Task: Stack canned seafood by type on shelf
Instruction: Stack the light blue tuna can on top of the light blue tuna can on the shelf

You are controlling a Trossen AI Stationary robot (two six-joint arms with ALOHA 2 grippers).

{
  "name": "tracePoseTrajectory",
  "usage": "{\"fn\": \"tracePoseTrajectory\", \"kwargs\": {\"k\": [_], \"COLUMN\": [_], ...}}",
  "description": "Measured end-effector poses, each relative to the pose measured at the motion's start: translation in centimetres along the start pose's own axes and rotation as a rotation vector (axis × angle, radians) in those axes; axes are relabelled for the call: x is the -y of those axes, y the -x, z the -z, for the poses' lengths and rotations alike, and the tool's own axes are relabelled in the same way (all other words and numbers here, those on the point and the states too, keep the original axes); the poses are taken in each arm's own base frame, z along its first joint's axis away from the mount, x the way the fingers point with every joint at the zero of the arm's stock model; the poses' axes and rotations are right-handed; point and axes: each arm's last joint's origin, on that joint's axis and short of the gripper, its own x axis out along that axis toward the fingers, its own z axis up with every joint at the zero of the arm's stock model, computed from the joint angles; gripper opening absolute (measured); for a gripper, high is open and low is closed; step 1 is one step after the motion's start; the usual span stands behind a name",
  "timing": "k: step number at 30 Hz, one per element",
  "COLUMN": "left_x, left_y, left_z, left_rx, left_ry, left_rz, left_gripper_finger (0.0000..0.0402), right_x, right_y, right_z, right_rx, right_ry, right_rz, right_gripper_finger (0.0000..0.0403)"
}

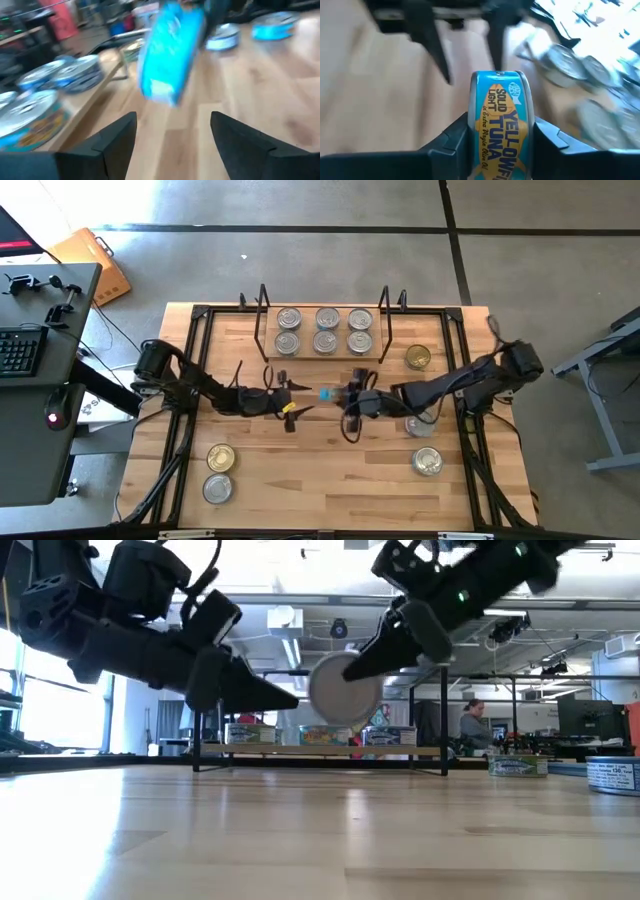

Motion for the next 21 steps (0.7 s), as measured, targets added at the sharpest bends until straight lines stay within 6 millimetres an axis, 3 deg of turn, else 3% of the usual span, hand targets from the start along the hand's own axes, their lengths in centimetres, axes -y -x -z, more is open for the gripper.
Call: {"fn": "tracePoseTrajectory", "kwargs": {"k": [6,8,13,16,21], "left_x": [-0.2,-0.4,-0.4,-0.3,-0.2], "left_y": [0.2,0.2,0.1,0.0,0.0], "left_z": [-0.2,-0.5,-0.8,-0.8,-0.8], "left_rx": [-0.022,-0.001,0.026,0.032,0.033], "left_ry": [-0.010,0.015,0.099,0.120,0.151], "left_rz": [-0.096,-0.112,-0.105,-0.061,-0.038], "left_gripper_finger": [0.0245,0.0242,0.0235,0.0232,0.0225], "right_x": [5.2,7.5,12.9,15.9,19.1], "right_y": [-0.3,-1.0,-4.0,-6.0,-9.7], "right_z": [-2.4,-3.4,-3.8,-3.1,-0.3], "right_rx": [-0.177,-0.185,-0.225,-0.219,-0.275], "right_ry": [0.145,0.197,0.327,0.377,0.435], "right_rz": [0.119,0.154,0.249,0.284,0.302], "right_gripper_finger": [0.0126,0.0126,0.0126,0.0126,0.0126]}}
